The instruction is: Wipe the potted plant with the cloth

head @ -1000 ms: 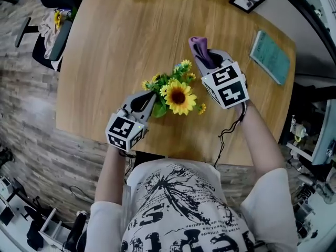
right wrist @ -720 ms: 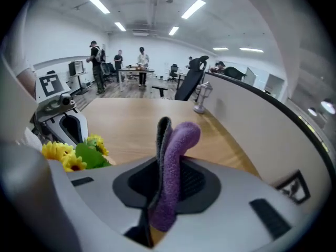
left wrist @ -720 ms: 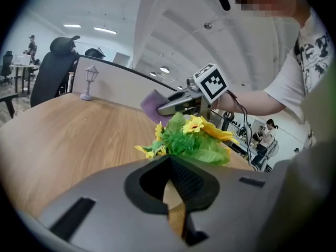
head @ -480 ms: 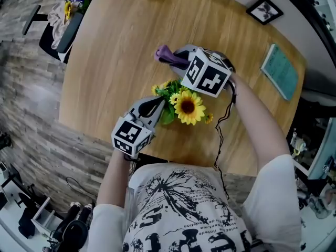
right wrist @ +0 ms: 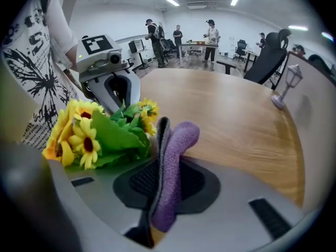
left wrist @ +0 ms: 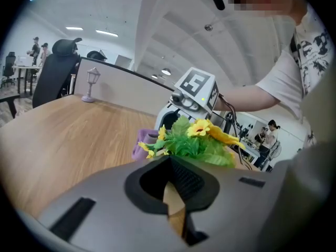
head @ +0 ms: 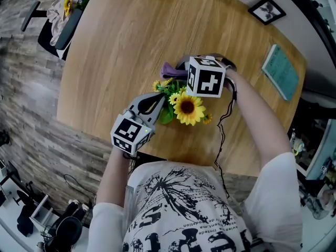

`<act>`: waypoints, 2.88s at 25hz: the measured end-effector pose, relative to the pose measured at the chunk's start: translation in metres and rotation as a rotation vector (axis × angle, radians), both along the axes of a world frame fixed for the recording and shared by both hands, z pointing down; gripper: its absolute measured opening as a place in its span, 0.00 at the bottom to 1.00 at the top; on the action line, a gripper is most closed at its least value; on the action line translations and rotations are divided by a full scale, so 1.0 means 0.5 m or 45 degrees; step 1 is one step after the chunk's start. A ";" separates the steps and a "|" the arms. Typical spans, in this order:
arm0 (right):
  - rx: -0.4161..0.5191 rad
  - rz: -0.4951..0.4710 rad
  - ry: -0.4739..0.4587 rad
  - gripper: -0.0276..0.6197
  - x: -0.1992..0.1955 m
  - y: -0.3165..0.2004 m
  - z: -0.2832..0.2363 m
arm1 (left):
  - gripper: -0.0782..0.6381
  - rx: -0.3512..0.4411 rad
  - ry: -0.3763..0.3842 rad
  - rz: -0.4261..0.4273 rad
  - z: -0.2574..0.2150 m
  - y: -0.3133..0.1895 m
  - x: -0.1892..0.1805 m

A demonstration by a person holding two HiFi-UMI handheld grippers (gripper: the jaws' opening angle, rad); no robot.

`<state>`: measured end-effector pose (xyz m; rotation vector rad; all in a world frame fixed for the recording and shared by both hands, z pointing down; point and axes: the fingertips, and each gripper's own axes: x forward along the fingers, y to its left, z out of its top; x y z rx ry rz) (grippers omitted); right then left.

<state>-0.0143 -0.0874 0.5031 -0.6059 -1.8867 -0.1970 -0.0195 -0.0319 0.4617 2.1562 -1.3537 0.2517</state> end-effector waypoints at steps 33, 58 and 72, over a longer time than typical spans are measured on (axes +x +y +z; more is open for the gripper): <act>-0.127 0.095 0.228 0.15 0.188 0.055 0.015 | 0.11 0.047 -0.040 -0.057 0.004 -0.005 -0.007; 0.211 0.908 -0.445 0.16 0.072 -0.064 -0.290 | 0.11 0.308 -0.234 -0.158 -0.178 0.021 -0.032; 0.154 1.243 -0.482 0.16 -0.182 0.085 -0.293 | 0.11 0.390 -0.220 0.214 -0.203 0.022 -0.249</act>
